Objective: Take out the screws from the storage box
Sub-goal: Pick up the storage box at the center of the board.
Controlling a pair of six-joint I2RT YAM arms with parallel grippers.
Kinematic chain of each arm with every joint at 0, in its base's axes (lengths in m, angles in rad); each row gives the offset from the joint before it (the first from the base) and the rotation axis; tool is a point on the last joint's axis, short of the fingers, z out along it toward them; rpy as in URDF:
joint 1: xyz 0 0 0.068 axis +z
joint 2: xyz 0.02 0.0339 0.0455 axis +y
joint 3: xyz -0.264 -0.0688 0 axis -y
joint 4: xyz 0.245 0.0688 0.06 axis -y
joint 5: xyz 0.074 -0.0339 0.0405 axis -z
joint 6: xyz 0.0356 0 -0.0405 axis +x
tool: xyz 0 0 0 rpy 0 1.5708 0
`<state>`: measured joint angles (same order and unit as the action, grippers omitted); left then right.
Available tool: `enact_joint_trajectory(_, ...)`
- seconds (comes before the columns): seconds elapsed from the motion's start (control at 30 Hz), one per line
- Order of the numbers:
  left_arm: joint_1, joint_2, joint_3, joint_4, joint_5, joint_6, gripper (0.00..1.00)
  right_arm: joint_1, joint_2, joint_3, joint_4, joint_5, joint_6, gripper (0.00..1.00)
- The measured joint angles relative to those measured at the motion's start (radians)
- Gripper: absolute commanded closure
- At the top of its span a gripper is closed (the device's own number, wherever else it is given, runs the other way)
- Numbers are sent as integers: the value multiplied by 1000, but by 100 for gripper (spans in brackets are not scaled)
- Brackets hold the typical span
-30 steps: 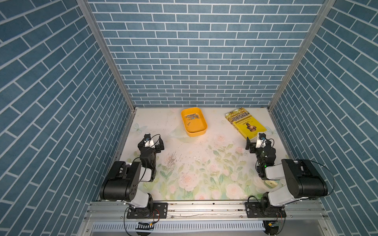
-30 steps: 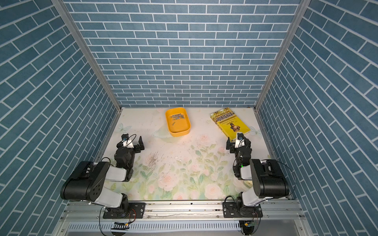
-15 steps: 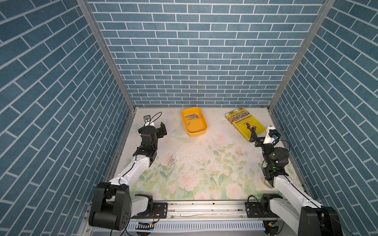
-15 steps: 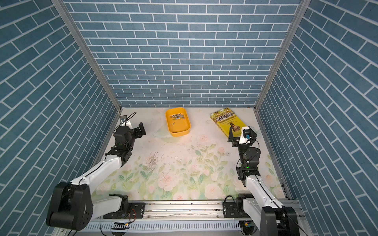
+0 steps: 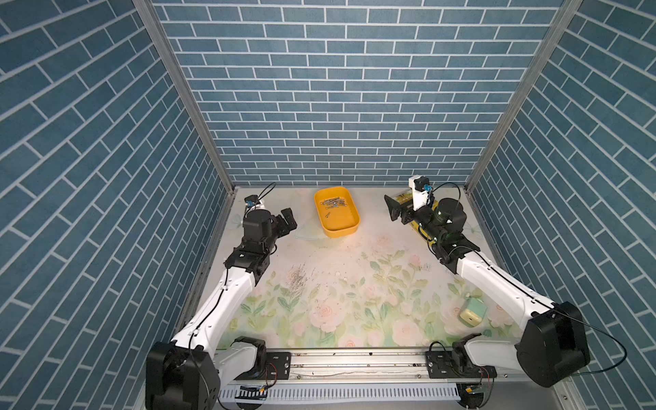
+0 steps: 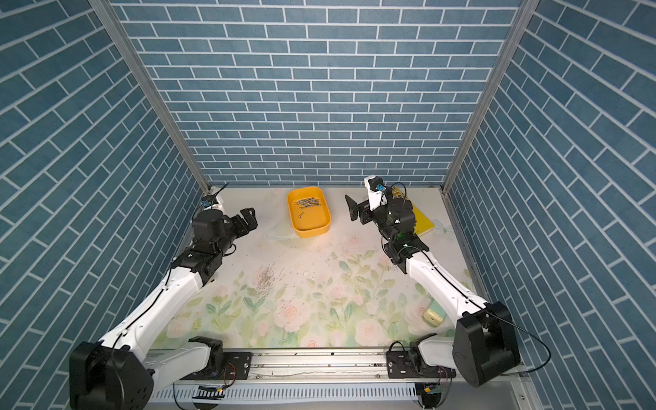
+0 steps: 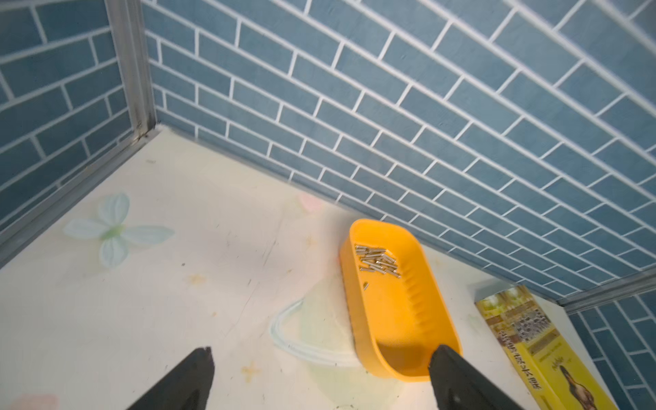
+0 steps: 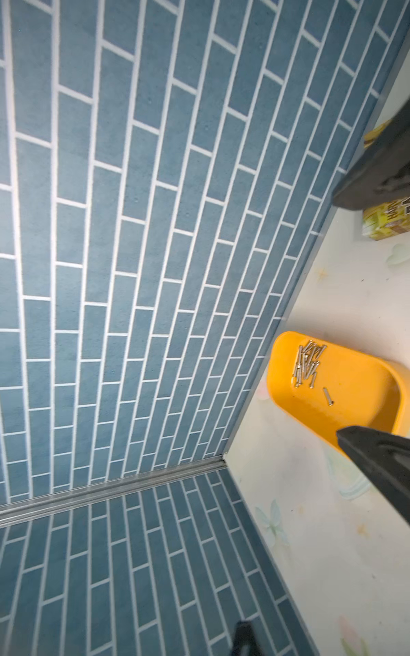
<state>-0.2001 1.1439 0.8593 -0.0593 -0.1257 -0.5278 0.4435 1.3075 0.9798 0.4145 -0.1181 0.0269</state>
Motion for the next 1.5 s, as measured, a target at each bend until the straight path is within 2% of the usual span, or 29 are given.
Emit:
enact_joint_trajectory(0.1, -1, -1, 21, -66, -56, -11, 0, 2, -29, -13, 2, 11, 34, 0)
enact_joint_trajectory(0.23, -2, -55, 21, -85, -53, -16, 0, -2, -168, -185, 66, -43, 70, 0)
enact_joint_trajectory(0.37, -2, -116, 13, -77, -45, -24, 0, 0, -156, -130, 53, -122, 51, 0)
enact_joint_trajectory(0.53, -2, -142, 6, -84, -50, -42, 0, 11, 62, 120, -24, -229, -19, 0)
enact_joint_trajectory(0.6, -2, -134, 6, -91, -63, -46, 0, 23, 144, 171, -35, -247, -69, 0)
enact_joint_trajectory(0.73, -2, -90, 6, -106, -90, -69, 0, 121, 320, 247, -120, -174, -285, 0)
enact_joint_trajectory(0.8, -2, -64, 6, -119, -111, -81, 0, 177, 444, 368, -215, -116, -407, 5)
enact_joint_trajectory(0.9, -2, -48, 6, -132, -126, -90, 0, 235, 678, 652, -395, -58, -587, 10)
enact_joint_trajectory(1.13, -2, -75, 6, -137, -117, -104, 0, 229, 1028, 1109, -772, -2, -875, 11)
enact_joint_trajectory(1.27, -2, -77, 6, -137, -108, -105, 0, 219, 1120, 1262, -916, -10, -961, 11)
enact_joint_trajectory(1.5, -2, -25, 13, -146, -87, -105, 0, 218, 1120, 1285, -1018, -69, -1040, 13)
